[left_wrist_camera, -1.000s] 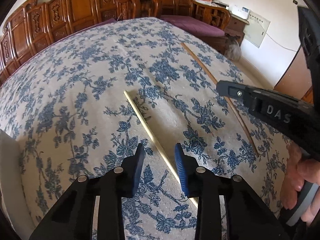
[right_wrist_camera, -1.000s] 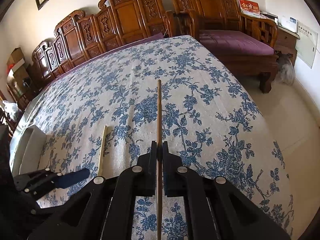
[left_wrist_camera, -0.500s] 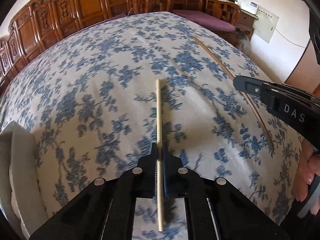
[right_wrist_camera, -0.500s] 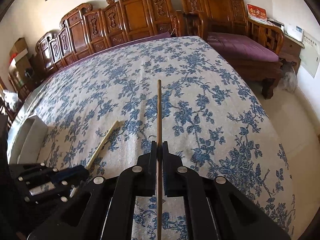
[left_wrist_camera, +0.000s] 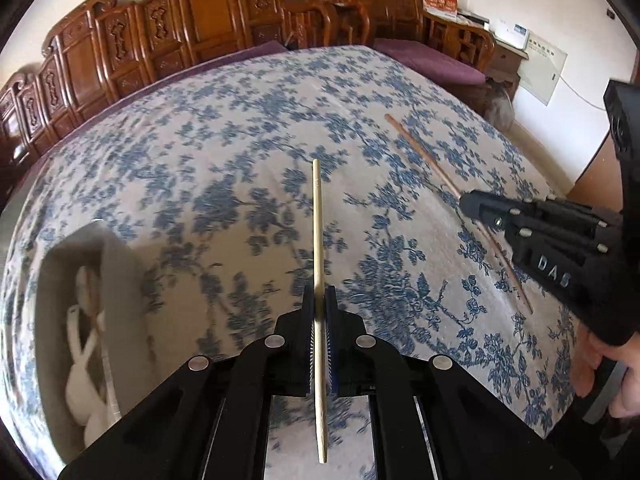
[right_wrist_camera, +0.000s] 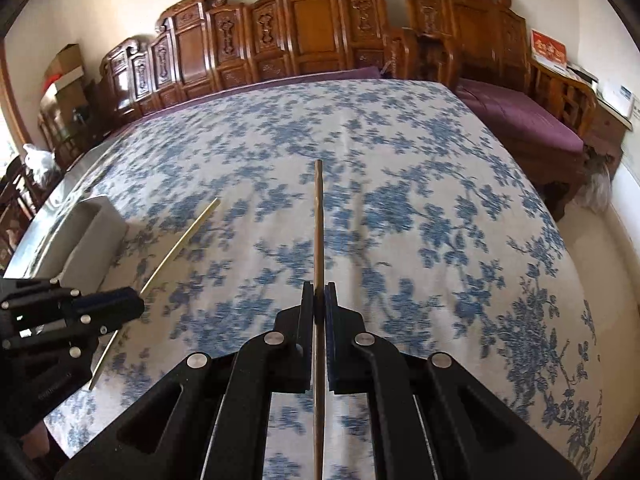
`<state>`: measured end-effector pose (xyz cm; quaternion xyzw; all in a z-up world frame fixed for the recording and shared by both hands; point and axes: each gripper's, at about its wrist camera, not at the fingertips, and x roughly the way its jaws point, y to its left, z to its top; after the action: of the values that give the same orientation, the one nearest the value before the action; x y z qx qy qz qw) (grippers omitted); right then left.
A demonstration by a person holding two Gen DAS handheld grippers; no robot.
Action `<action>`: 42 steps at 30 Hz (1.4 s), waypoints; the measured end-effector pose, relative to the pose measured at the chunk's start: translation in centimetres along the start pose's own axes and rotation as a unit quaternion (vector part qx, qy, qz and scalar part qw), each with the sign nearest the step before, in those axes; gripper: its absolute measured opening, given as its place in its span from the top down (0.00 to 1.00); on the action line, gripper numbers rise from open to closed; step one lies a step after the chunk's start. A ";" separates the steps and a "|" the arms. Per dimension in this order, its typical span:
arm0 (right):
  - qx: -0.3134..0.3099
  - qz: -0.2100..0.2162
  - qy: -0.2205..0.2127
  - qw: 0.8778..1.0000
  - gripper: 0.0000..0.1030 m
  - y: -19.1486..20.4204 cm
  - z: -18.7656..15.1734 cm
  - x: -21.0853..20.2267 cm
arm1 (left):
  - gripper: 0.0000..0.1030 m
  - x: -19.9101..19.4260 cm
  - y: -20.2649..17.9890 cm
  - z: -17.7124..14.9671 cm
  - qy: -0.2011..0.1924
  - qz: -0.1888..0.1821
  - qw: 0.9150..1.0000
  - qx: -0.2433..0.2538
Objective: Organize utensils
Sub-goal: 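Carry both chopsticks to the tray and lower the left tool's chopstick in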
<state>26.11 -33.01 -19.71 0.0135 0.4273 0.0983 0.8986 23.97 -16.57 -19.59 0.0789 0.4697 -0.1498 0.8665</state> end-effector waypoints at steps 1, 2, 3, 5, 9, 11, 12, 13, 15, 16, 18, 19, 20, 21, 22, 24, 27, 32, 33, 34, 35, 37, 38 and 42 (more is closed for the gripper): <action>-0.003 0.004 -0.002 1.000 0.94 0.5 0.1 -0.2 | 0.96 -0.5 0.3 0.0 -0.003 0.002 1.000 -0.001; -0.004 0.008 -0.004 1.000 0.94 0.9 0.1 -0.3 | 0.96 -1.0 0.7 -0.1 -0.006 0.003 1.000 -0.003; -0.004 0.016 -0.006 1.000 0.94 1.3 0.1 -0.6 | 0.96 -1.3 0.9 -0.1 -0.007 0.005 1.000 -0.003; -0.005 0.025 -0.011 1.000 0.94 2.2 0.2 -1.1 | 0.96 -2.5 1.7 -0.3 -0.013 0.005 1.000 -0.008; -0.020 0.034 -0.021 0.999 0.94 4.3 0.1 -2.3 | 0.96 -4.7 3.1 -0.8 -0.029 0.008 0.999 -0.011; -0.023 0.041 -0.020 0.999 0.94 5.3 -0.4 -2.6 | 0.96 -5.7 3.8 -1.0 -0.035 0.010 0.999 -0.014; -0.026 0.042 -0.020 0.999 0.94 5.7 -0.6 -2.7 | 0.96 -6.1 4.1 -1.1 -0.038 0.011 0.999 -0.014; -0.032 0.044 -0.019 0.998 0.94 6.4 -0.8 -2.9 | 0.96 -6.6 4.5 -1.3 -0.041 0.012 0.999 -0.015; -0.038 0.048 -0.020 0.998 0.94 7.4 -1.2 -3.1 | 0.96 -7.3 5.2 -1.5 -0.046 0.014 0.999 -0.018; -0.043 0.050 -0.020 0.998 0.94 8.1 -1.4 -3.2 | 0.96 -7.6 5.5 -1.7 -0.047 0.015 0.999 -0.019; -0.048 0.054 -0.021 0.997 0.94 9.0 -1.7 -3.4 | 0.96 -8.1 6.3 -2.0 -0.050 0.019 0.998 -0.023; -0.051 0.054 -0.021 0.997 0.94 9.5 -1.9 -3.5 | 0.96 -8.3 6.7 -2.1 -0.051 0.022 0.998 -0.025; -0.054 0.053 -0.021 0.997 0.94 9.9 -2.0 -3.5 | 0.96 -8.5 7.2 -2.2 -0.051 0.025 0.998 -0.027; -0.057 0.053 -0.020 0.997 0.94 10.2 -2.1 -3.5 | 0.96 -8.6 7.6 -2.3 -0.052 0.027 0.998 -0.029; -0.058 0.053 -0.020 0.997 0.94 10.4 -2.1 -3.5 | 0.96 -8.7 7.9 -2.4 -0.052 0.029 0.998 -0.031; -0.061 0.057 -0.020 0.996 0.94 11.1 -2.2 -3.7 | 0.96 -8.9 8.9 -2.7 -0.051 0.033 0.997 -0.038; -0.068 0.063 -0.022 0.995 0.94 12.0 -2.2 -3.9 | 0.96 -8.7 9.9 -3.0 -0.049 0.039 0.997 -0.044; -0.089 0.067 -0.024 0.993 0.94 13.4 -2.4 -3.8 | 0.96 -8.1 11.7 -3.5 -0.041 0.048 0.996 -0.055; -0.092 0.067 -0.023 0.993 0.94 13.5 -2.4 -3.7 | 0.96 -7.8 12.2 -3.6 -0.038 0.050 0.996 -0.059; -0.095 0.066 -0.021 0.993 0.94 13.6 -2.5 -3.5 | 0.96 -7.6 12.5 -3.6 -0.037 0.051 0.996 -0.061; -0.097 0.066 -0.019 0.993 0.94 13.6 -2.6 -3.4 | 0.96 -7.4 12.8 -3.7 -0.035 0.053 0.996 -0.063; -0.097 0.065 -0.017 0.993 0.94 13.4 -2.5 -3.1 | 0.96 -6.9 13.6 -3.8 -0.031 0.057 0.996 -0.069; -0.096 0.065 -0.016 0.993 0.94 13.3 -2.5 -2.9 | 0.96 -6.6 14.0 -3.9 -0.028 0.059 0.995 -0.072; -0.092 0.063 -0.012 0.994 0.94 12.9 -2.6 -2.3 | 0.96 -5.7 15.4 -4.0 -0.019 0.066 0.995 -0.076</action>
<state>20.52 -20.92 -18.17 -0.0412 0.4041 0.1940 0.8930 23.02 0.08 -17.06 0.0407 0.4570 -0.0571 0.8867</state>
